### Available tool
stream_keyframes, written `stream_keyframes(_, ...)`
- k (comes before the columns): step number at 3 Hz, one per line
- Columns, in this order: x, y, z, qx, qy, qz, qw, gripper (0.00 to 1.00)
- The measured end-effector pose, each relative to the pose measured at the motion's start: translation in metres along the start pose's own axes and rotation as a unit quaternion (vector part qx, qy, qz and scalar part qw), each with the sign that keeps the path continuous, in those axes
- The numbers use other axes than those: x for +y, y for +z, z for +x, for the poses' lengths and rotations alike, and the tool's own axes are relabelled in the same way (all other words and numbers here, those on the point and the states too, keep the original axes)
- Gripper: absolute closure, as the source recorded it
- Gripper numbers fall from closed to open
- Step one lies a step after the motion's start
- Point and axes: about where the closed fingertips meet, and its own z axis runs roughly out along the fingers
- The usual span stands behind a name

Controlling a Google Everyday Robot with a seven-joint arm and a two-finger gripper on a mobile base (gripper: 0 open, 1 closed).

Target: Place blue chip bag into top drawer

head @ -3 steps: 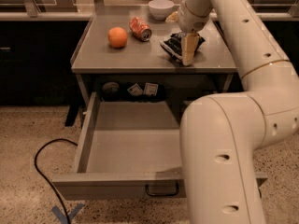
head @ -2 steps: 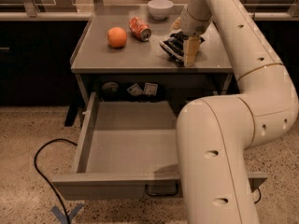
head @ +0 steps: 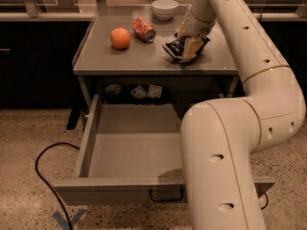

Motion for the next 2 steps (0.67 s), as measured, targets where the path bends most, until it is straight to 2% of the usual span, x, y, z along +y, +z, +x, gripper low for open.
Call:
stream_keyframes(1, -0.004, -0.005, -0.011, -0.011, -0.002, 0.008, 0.9999, 0.84)
stream_keyframes(2, 0.005, -0.034, -0.028, -0.054, 0.023, 0.03, 0.9978, 1.0)
